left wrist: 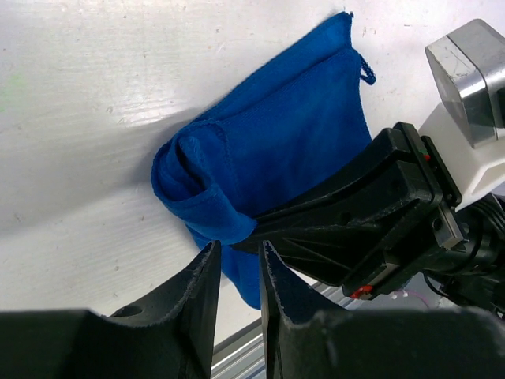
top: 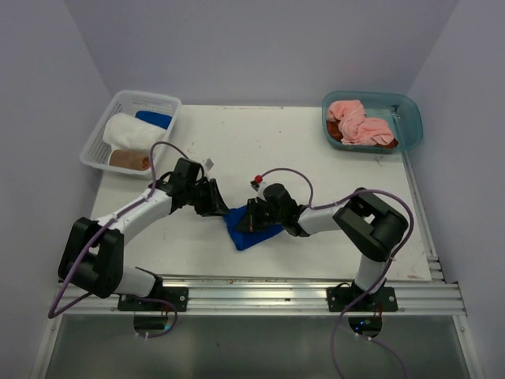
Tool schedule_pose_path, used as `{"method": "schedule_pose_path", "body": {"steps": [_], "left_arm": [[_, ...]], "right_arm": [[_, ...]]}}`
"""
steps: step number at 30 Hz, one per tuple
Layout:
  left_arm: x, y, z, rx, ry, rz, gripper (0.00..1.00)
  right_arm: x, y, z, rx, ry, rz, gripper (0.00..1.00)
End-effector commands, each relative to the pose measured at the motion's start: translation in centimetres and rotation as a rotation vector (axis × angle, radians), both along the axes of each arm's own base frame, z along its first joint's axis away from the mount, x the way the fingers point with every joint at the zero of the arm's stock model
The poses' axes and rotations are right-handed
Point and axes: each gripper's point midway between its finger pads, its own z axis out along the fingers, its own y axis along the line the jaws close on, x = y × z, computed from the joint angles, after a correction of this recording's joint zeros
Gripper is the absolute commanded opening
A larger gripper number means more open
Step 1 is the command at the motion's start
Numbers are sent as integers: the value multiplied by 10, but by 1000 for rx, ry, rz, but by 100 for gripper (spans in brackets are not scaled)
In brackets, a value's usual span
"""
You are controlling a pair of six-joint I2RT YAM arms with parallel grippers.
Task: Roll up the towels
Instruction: Roll the towel
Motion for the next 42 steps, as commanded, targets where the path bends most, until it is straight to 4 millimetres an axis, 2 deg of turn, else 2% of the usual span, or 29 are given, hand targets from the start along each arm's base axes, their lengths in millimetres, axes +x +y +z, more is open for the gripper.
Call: {"method": "schedule_pose_path", "body": {"steps": [1,6,19,26,27,28,29,31,32,33,35,36,37,39,42], "left_arm": [[4,-14,3,-60,-35,-61,28],[6,-19,-7,-58,-18,-79,27],[20,-28,-25,-17,-7,-96,25],[18,-27,-53,10,62,-95,23],[19,-29,-53,2,61,-99,22],[18,-29,-57,1,72,-102,22],[18,-31,-57,-6,74,-105,22],[18,-32,-57,-13,80,-110,22],[19,-32,-57,-13,79,-110,22],[19,-33,-56,-14,79,-114,22],[20,-33,-55,-13,77,-114,22],[19,-33,-55,-12,79,-114,22],[19,-32,-55,-13,78,-114,22],[17,-32,-55,-11,83,-116,22],[15,-31,-54,-10,88,-118,21]], "right_arm": [[3,6,9,82,16,9,0],[1,2,-3,110,70,1,0],[8,-7,-7,89,68,-18,0],[13,-18,-11,-19,48,-41,0],[14,-21,-11,-40,43,-43,3],[13,-27,-16,-84,50,-55,13],[13,-30,-11,-99,24,-48,18],[10,-42,-15,-161,29,-54,23],[14,-48,-15,-195,5,-82,24],[17,-52,-4,-195,-26,-100,26],[21,-62,2,-231,-64,-139,38],[23,-62,18,-218,-104,-148,41],[22,-64,22,-235,-116,-149,48],[23,-62,34,-251,-168,-147,50],[19,-50,49,-267,-224,-104,52]]}}
